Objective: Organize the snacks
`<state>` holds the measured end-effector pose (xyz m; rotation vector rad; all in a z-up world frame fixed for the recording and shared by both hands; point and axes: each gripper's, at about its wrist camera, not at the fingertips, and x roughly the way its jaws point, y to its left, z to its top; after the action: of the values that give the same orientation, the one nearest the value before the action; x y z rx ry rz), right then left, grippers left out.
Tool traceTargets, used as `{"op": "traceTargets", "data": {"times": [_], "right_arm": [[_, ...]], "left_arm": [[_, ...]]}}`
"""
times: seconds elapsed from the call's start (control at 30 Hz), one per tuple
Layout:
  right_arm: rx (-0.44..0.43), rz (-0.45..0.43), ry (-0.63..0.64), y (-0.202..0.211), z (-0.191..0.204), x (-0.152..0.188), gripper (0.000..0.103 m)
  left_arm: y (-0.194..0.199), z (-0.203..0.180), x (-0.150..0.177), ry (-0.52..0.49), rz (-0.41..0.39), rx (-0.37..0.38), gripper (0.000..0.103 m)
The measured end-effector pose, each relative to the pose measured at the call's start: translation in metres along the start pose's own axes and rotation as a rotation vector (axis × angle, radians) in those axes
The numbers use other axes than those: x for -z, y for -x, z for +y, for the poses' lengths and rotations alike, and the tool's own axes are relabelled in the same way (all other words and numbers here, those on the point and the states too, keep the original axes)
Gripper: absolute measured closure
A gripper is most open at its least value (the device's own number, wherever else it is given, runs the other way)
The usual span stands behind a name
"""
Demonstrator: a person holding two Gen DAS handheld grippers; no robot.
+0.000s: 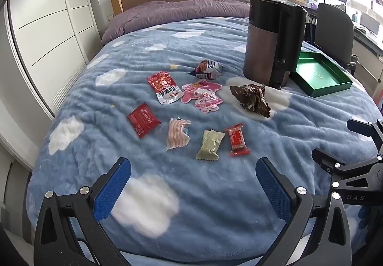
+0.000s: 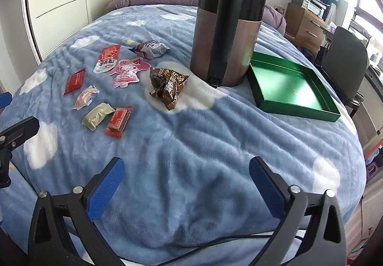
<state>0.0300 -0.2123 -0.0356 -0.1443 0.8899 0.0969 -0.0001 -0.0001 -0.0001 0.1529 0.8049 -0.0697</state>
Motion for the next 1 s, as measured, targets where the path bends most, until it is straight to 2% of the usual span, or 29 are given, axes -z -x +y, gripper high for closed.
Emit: {"op": "traceTargets", "data": {"times": [1.0], "right_arm": [[-0.002, -0.002, -0.004, 0.001, 0.0, -0.001, 0.0]], "left_arm": [[-0.006, -0.001, 0.006, 0.005, 0.043, 0.021, 0.001]]}}
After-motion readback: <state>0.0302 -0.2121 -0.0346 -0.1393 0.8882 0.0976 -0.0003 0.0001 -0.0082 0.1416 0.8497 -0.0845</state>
